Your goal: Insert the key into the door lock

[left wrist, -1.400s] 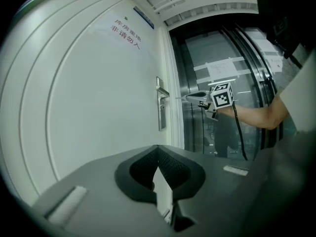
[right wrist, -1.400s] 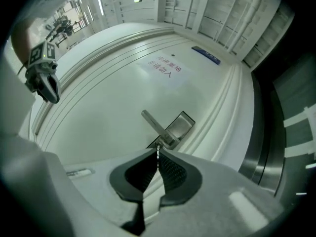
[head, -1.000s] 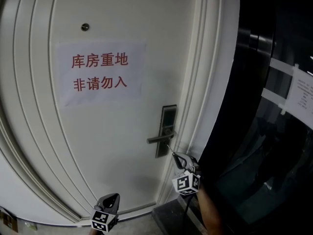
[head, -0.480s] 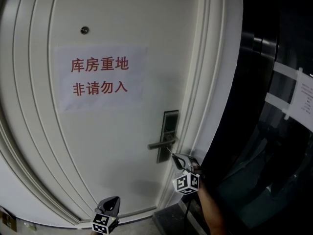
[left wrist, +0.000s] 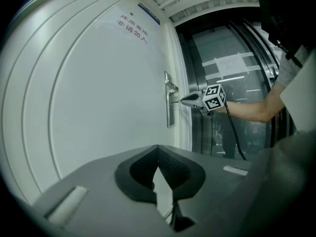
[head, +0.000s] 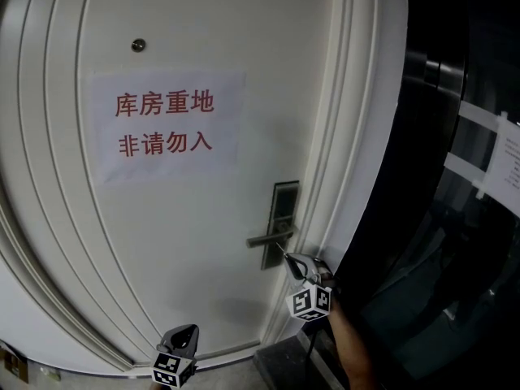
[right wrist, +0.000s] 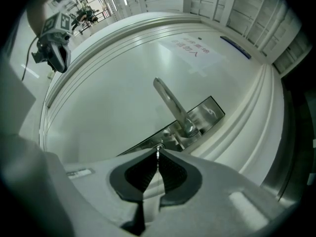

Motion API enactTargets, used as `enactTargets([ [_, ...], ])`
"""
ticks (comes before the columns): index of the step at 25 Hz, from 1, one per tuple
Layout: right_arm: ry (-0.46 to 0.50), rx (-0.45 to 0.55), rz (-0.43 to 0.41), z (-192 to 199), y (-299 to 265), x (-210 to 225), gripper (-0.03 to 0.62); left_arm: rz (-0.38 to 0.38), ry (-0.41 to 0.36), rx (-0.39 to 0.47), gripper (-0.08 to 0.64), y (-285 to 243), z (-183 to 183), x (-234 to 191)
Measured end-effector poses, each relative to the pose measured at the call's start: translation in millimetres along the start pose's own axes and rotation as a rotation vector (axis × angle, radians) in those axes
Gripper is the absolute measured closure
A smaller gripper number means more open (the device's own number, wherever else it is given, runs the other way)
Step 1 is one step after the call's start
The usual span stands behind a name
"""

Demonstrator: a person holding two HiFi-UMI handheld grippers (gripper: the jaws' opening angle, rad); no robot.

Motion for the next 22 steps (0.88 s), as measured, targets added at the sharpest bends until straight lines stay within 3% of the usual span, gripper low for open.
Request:
enactTargets([
  [16, 0.154, -0.056, -0.045, 3.1, -7.4, -2.0, 0.581, 0.005, 0.011, 0.005, 0.558, -1.1, 1.6, -1.1],
  [22, 0.264, -0.084, -0.068, 2.5, -8.4, -3.1, 0.581, 0.001, 0.014, 0.002, 0.558, 1.2, 2.6, -4.2],
])
Point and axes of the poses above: the fingertips, and each gripper's own axes: y backward along the fingers, x to its right, z out of its underside, the point moved 3 cm from there along y, backward along the fingers, and after that the axes turned 11 degrees about x, right-handed, at the moved point
